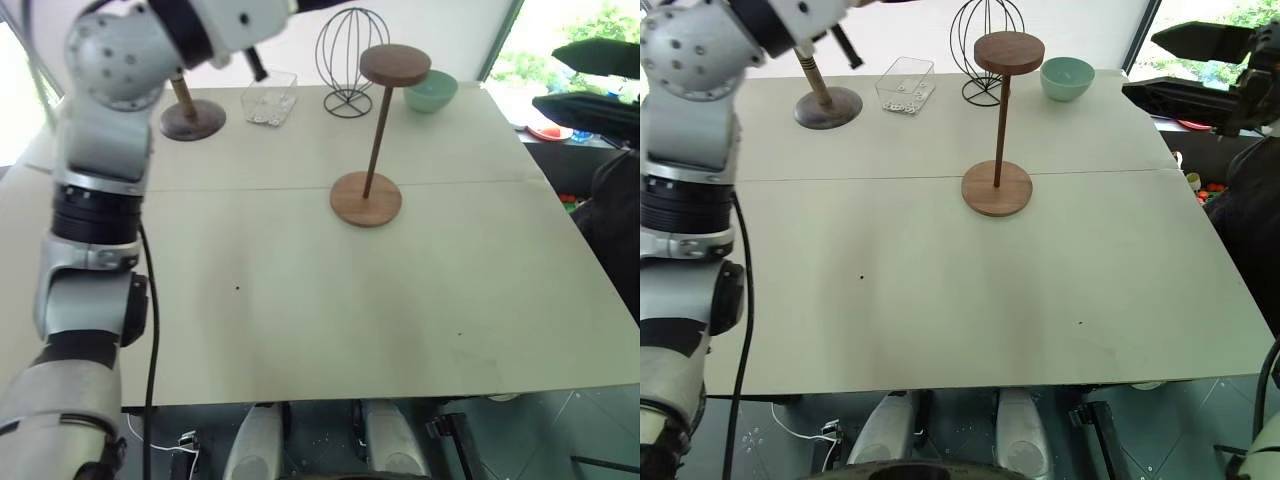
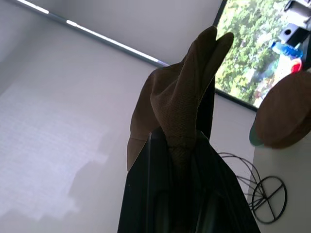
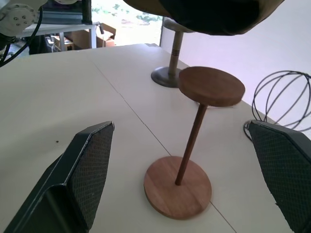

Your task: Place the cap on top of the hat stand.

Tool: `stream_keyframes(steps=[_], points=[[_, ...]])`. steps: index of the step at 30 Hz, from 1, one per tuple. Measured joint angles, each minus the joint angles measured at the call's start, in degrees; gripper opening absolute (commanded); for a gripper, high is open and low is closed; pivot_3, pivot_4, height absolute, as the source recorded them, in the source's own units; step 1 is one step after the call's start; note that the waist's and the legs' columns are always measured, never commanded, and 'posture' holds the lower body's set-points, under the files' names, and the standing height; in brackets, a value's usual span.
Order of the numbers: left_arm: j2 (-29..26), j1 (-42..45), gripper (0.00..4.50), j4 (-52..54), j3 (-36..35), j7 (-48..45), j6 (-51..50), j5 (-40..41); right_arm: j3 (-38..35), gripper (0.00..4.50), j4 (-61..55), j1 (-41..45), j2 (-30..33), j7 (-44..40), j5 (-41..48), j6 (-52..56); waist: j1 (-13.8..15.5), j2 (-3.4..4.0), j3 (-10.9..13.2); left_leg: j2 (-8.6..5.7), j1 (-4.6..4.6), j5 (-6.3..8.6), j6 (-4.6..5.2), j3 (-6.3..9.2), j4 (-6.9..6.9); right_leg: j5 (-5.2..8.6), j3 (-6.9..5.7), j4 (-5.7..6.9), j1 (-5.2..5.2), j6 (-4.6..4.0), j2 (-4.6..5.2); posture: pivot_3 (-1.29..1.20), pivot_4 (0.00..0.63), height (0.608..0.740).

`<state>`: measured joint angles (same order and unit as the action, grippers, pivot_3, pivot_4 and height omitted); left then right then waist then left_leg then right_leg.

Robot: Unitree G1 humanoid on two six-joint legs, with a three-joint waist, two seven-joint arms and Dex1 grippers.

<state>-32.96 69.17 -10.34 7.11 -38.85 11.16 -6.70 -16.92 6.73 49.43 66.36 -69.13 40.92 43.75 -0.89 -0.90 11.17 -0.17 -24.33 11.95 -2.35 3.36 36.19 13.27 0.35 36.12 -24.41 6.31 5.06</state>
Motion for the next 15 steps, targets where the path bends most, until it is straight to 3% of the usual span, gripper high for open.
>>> stream_keyframes(steps=[8,15], points=[[1.52,-5.55,0.03,-3.39,7.92,1.25,8.37,-9.17,-3.64,4.50,-2.72,-1.57,-0.06,3.96,2.03,2.83,0.09,0.17,-0.04,0.00,0.05,0.00,0.01,-0.05,0.01,-0.01,0.10,0.04,0.00,0.01,-0.03,0.00,0.150,0.740],[2.65,-7.98,0.03,-1.81,10.22,2.16,11.92,-12.90,-4.35,4.50,-4.85,-3.84,-0.74,6.83,2.60,3.32,0.37,0.12,-0.02,-0.01,0.02,0.00,0.00,-0.07,0.04,-0.01,0.15,0.02,0.00,0.02,-0.02,0.00,0.150,0.740]])
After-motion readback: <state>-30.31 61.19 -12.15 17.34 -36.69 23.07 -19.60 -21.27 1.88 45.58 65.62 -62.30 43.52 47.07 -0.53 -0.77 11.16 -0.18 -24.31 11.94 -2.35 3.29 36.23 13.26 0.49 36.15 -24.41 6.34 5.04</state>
